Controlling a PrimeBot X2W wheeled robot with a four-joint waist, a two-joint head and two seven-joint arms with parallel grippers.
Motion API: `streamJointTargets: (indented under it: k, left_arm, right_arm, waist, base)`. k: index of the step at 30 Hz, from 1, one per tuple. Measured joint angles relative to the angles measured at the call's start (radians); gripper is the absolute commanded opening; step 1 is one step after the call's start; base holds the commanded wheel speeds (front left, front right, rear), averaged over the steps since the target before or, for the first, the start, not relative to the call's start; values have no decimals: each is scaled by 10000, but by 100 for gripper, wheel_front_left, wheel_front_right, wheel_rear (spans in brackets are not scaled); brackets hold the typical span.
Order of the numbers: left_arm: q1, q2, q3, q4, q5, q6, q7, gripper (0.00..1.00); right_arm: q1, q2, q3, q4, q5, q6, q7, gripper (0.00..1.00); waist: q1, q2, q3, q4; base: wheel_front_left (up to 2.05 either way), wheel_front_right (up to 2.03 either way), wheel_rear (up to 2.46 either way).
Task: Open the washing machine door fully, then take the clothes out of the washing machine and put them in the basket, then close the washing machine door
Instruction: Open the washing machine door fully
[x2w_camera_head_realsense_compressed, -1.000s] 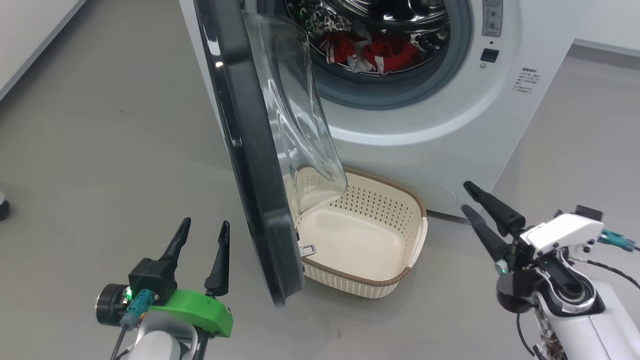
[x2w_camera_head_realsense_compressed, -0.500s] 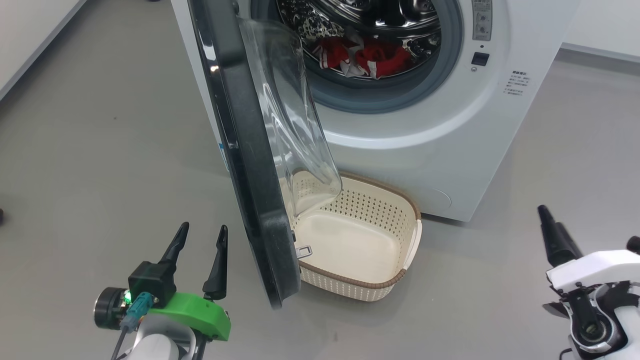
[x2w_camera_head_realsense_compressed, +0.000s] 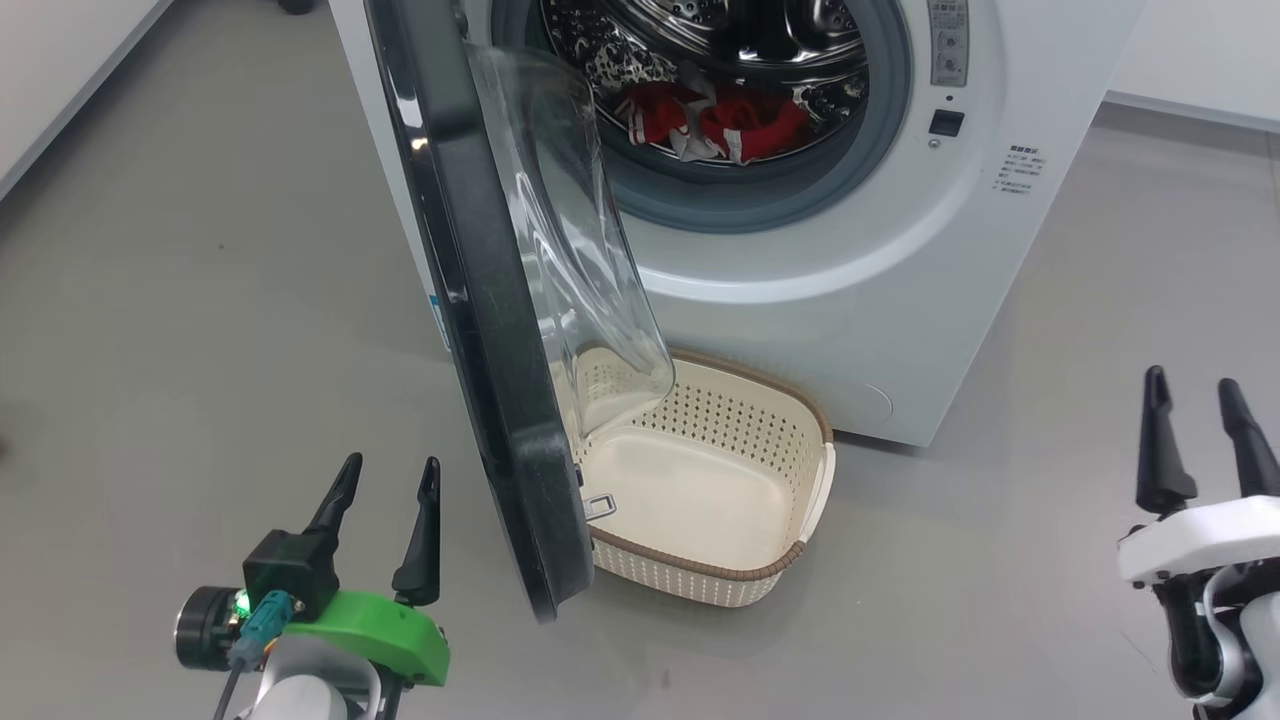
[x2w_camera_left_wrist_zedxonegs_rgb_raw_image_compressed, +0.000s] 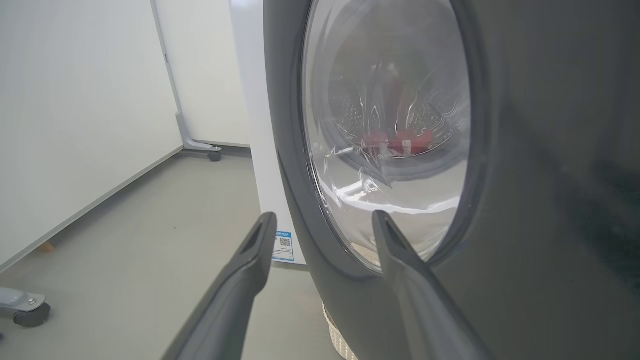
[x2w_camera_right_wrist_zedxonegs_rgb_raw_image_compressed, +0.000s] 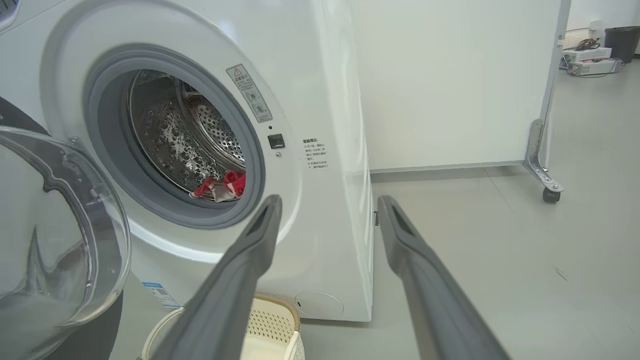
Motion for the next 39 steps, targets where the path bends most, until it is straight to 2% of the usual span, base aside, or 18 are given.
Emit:
streamJointTargets:
  k: [6,10,29,39]
  left_arm:
    - [7,0,71,2,0,0,0,100]
    - [7,0,109,-2,67,2,0,100]
    - [26,0,307,31,86,90,0,100]
    - [44,0,330,65,100,90,0,100]
  right_arm:
    - [222,84,420,-176,-997,-539,52,100]
    - [481,259,721,-188,-1427,-708,82,100]
    - [1262,1480,1202,-566,-2393,-970,92,100]
    - [1533,1695,1448,-573,-2761,-982,92,100]
  waist:
    - [0,0,-11,-26]
    - [0,0,-15,-39]
    - [0,0,-98,-70]
    - [0,0,-116,-72]
  base:
    - [0,0,0]
    - [0,0,0]
    - [0,0,0]
    - [0,0,0]
